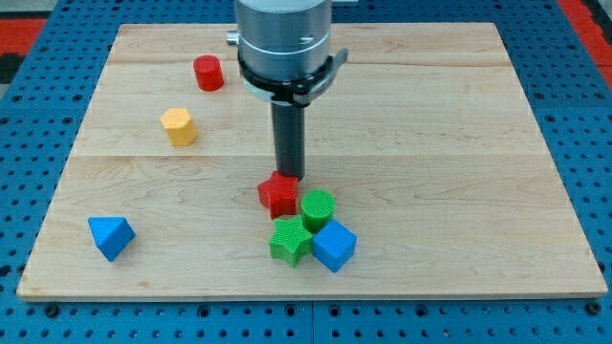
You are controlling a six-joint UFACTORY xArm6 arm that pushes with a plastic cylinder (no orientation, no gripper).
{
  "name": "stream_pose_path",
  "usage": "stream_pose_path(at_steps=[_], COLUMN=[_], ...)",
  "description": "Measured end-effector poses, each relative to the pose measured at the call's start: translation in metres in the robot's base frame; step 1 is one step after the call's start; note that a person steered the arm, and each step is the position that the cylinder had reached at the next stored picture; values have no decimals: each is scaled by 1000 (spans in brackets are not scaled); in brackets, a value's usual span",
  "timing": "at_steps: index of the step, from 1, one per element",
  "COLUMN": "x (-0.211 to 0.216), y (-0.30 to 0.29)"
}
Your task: Move the yellow hexagon to the top right of the red star
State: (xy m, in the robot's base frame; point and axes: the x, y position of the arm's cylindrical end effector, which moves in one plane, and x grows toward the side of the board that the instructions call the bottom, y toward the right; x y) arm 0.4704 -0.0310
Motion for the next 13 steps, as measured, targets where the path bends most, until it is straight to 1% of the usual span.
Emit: stream_pose_path(at_steps=[1,2,3,4,5,6,9,10,11,12,13], x=[-17,-4,18,0,-33,-53,-117,-130,-130,-134,-141], y=[-19,-26,-15,-22,-43,-51,-55,-58,-58,-72,-104])
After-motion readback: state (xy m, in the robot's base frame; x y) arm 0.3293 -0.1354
